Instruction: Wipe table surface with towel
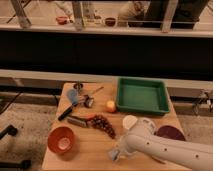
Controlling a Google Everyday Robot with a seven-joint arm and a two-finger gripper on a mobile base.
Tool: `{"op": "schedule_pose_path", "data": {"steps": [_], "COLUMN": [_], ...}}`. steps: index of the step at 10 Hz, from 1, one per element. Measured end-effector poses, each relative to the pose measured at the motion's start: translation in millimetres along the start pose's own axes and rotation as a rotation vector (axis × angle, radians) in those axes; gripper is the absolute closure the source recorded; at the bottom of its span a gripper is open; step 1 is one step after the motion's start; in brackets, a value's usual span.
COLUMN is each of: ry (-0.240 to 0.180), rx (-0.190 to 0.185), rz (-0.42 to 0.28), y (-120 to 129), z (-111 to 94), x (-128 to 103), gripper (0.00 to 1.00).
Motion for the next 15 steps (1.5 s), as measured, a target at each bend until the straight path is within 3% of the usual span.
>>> {"op": "schedule_pose_path", "data": {"steps": [7,15], "ry": [0.03,0.084], "rx": [-0.009,-0.001], "rz": [-0.008,0.002], "y": [-10,-38], "z": [12,19], "x": [-13,-17], "gripper": [1.0,1.0]}}
